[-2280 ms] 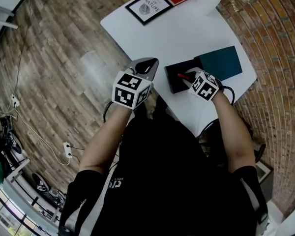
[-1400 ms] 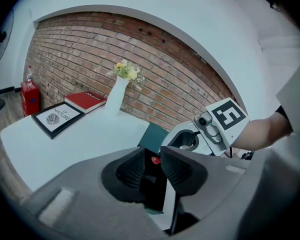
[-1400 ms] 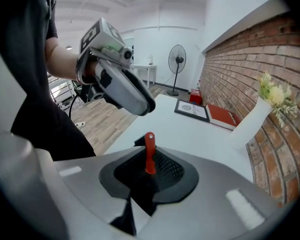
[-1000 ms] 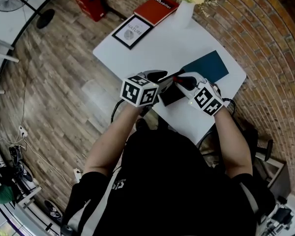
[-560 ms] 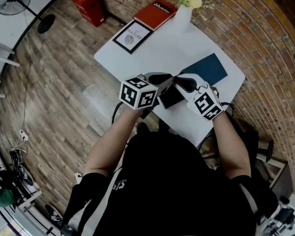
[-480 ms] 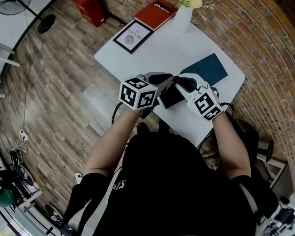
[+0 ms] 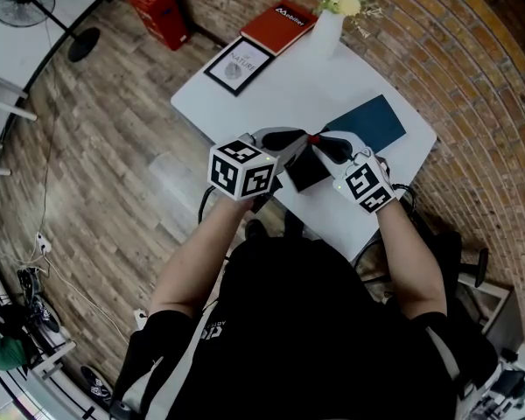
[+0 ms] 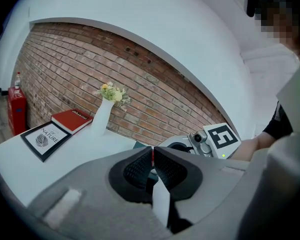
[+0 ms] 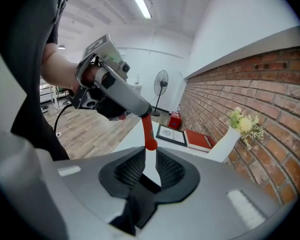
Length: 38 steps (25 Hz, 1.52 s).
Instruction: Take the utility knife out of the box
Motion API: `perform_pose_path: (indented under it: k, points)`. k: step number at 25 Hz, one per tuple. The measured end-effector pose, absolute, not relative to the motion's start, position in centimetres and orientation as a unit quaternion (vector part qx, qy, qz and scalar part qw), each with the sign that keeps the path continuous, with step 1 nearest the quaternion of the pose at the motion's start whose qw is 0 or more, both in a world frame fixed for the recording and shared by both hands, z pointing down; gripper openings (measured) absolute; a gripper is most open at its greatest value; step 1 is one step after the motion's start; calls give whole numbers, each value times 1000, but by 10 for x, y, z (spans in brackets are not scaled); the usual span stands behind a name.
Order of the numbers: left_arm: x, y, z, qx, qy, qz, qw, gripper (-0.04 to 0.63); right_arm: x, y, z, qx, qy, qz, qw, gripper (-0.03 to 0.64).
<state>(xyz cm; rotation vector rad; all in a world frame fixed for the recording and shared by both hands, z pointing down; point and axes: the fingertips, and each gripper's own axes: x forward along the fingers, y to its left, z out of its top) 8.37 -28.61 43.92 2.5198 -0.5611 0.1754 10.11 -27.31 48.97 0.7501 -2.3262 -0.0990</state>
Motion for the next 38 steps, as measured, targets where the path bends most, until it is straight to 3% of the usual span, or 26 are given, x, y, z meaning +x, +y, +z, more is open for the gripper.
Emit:
perform_pose_path:
  k: [20, 38]
  points:
    - [61, -275, 429, 945, -217, 66, 236, 20, 92, -259, 473, 311, -888, -42, 336, 66]
    - [-2, -295, 392, 932, -310, 50, 179, 20, 176, -253, 426, 474, -865, 87, 143, 2]
